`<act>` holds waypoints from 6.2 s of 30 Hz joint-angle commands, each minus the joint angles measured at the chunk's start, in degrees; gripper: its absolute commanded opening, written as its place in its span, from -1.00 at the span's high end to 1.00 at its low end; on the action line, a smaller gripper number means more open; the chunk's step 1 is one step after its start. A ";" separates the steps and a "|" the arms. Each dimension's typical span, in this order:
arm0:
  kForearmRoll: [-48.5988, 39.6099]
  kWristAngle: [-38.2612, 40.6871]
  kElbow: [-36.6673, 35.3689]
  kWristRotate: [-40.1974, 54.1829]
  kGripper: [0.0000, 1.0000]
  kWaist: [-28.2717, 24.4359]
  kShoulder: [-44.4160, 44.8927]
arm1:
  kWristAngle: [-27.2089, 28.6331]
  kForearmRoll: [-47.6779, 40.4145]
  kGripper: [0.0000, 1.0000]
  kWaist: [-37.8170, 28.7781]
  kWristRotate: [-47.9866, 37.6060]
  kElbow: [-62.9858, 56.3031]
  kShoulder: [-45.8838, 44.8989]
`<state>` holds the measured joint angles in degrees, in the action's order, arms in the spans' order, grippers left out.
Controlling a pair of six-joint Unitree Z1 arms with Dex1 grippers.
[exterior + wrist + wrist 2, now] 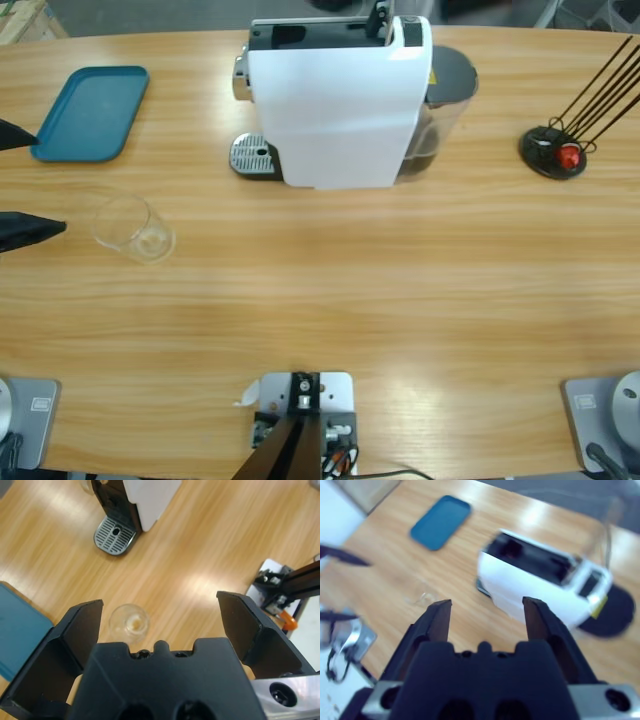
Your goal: Pour coffee
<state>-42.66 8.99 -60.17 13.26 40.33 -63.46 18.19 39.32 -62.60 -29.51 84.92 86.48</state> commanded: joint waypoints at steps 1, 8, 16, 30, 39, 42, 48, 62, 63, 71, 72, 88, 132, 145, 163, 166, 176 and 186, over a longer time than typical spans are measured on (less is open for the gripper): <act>-0.09 -0.73 2.67 0.00 -0.98 -0.42 2.73 | 3.13 -5.13 1.00 -0.51 -7.05 -12.62 -0.96; 0.07 -0.82 6.13 3.97 -0.98 -0.42 4.45 | 11.81 -12.25 1.00 -0.51 -15.51 -15.01 -0.41; 0.47 -1.61 10.69 3.95 -0.98 0.79 8.00 | 23.47 -14.19 1.00 -0.51 -22.59 -11.94 -0.50; 0.65 -2.05 12.94 3.79 -0.98 0.72 9.37 | 20.02 -32.20 1.00 5.17 -21.43 -14.36 -1.06; 0.65 -2.05 12.97 3.88 -0.99 0.81 8.68 | 16.61 -36.55 1.00 7.58 -21.38 -13.75 3.24; 0.91 -2.05 13.02 3.92 -0.99 0.81 8.46 | 15.73 -36.60 1.00 7.58 -21.54 -12.92 5.39; 1.16 -2.05 13.15 3.97 -0.99 0.81 8.26 | 15.42 -36.60 1.00 7.58 -21.55 -12.59 6.25; 1.53 -2.05 12.97 4.06 -0.99 0.81 8.28 | 12.66 -36.65 1.00 5.47 -22.42 -9.16 15.06; 1.53 -2.05 12.97 4.06 -0.99 0.81 8.28 | 12.52 -36.72 1.00 5.47 -22.43 -9.09 15.49; 1.70 -1.81 12.88 3.93 -0.99 0.81 7.82 | 12.27 -36.60 1.00 2.50 -22.43 -5.94 19.52; 1.70 -1.65 12.81 3.88 -0.99 0.81 7.86 | 12.30 -36.60 1.00 2.15 -22.43 -5.61 20.15; 1.70 -1.08 12.80 3.88 -0.98 0.81 8.26 | 12.74 -36.19 1.00 0.34 -22.61 -4.85 26.90; 1.61 -1.08 11.28 3.88 -0.98 0.81 7.16 | 12.25 -18.93 1.00 -0.91 -23.47 -0.72 36.82; 2.76 -1.15 9.53 2.63 -0.98 0.81 5.84 | 14.47 -8.61 -0.96 -0.93 4.69 8.42 13.26; -0.72 -3.11 12.74 3.09 -0.98 -10.18 11.80 | -12.45 9.77 -1.00 22.08 17.31 -8.35 -12.96; 10.02 -0.49 20.27 -2.01 -0.96 -10.27 15.54 | -13.27 6.80 -1.00 22.08 17.36 -12.16 -14.07; 23.55 8.25 31.69 -4.93 -0.95 -10.18 10.53 | -14.59 -0.44 -1.00 22.08 18.24 -23.41 -16.27; 32.85 3.17 35.44 -4.82 -0.95 -10.16 2.44 | -18.28 -3.97 -1.00 27.46 22.37 -23.80 -13.16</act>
<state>-13.92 14.13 -27.40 9.08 30.48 -55.42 2.70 37.72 -38.96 -9.72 62.91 71.22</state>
